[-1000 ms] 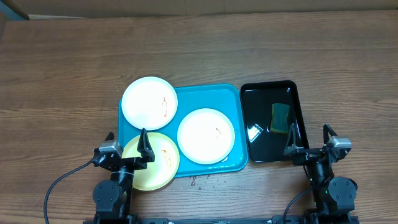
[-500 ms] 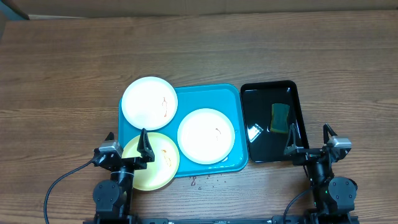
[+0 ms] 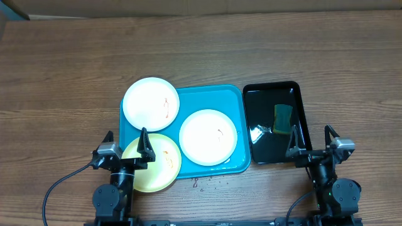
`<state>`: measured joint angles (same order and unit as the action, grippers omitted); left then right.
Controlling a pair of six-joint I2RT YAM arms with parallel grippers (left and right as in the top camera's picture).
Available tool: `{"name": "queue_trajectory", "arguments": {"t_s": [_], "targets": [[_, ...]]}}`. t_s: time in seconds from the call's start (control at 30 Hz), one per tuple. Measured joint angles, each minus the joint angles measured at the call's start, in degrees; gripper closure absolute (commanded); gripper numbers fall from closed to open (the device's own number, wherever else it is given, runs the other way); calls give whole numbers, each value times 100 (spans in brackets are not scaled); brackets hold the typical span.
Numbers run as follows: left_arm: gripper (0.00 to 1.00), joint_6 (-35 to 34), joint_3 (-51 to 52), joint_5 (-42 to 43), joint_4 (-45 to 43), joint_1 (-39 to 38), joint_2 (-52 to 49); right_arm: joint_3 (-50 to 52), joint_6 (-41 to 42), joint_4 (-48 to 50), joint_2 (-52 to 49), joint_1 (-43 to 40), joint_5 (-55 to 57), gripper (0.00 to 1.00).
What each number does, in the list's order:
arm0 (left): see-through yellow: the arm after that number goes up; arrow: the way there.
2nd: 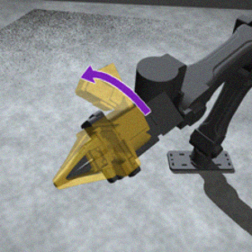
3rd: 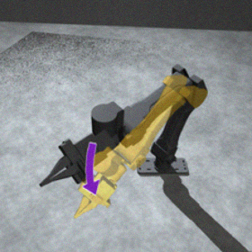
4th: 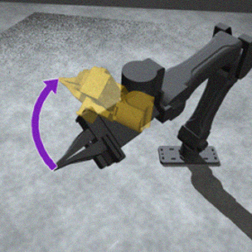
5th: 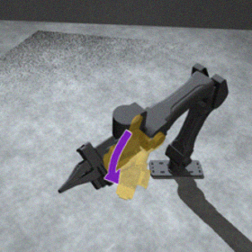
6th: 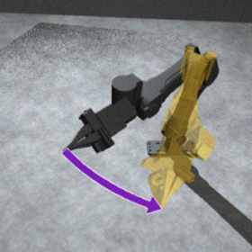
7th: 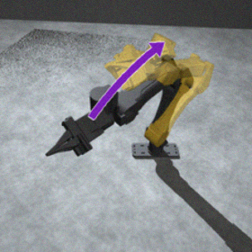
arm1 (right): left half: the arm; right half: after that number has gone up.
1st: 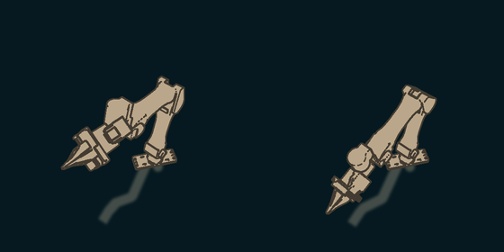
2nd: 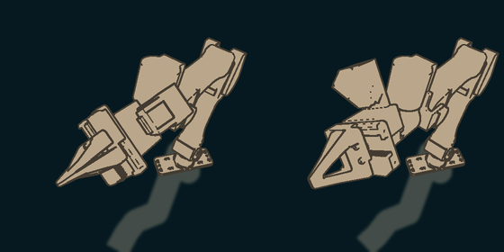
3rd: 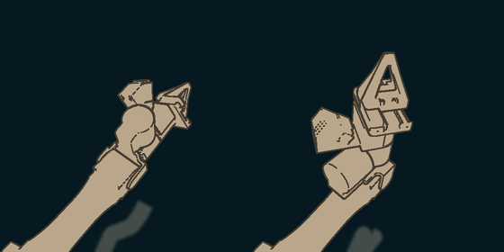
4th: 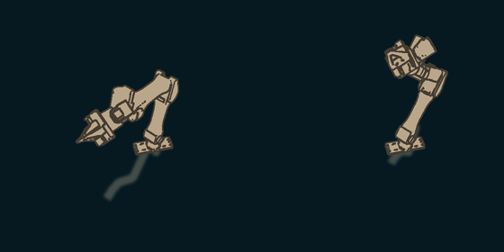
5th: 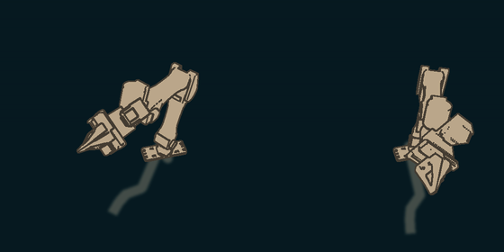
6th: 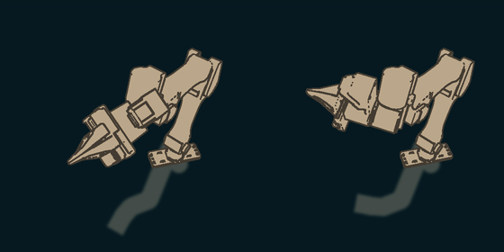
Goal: Clean dirty plates on tray and stack at the side
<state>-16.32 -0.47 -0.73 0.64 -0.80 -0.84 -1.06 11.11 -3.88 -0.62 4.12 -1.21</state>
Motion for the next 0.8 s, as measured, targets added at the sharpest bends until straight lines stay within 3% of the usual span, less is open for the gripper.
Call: {"name": "queue_trajectory", "arguments": {"t_s": [0.23, 0.4, 0.63, 0.8], "targets": [[0, -44, -20, 11, 326, 2, 0, -186, 323, -188, -2, -2, -811, 0], [0, -306, -739, 400, 1038, 0, -37, -1578, 389, -1440, -177, -2, -1064, 0], [0, -299, -3818, 933, 3099, 0, -1344, -4664, 240, -3969, -2000, 0, -1150, 0], [0, 79, -6806, 1419, 5991, 0, -3654, -6776, -76, -6148, -4277, 0, -1158, 0]]}}
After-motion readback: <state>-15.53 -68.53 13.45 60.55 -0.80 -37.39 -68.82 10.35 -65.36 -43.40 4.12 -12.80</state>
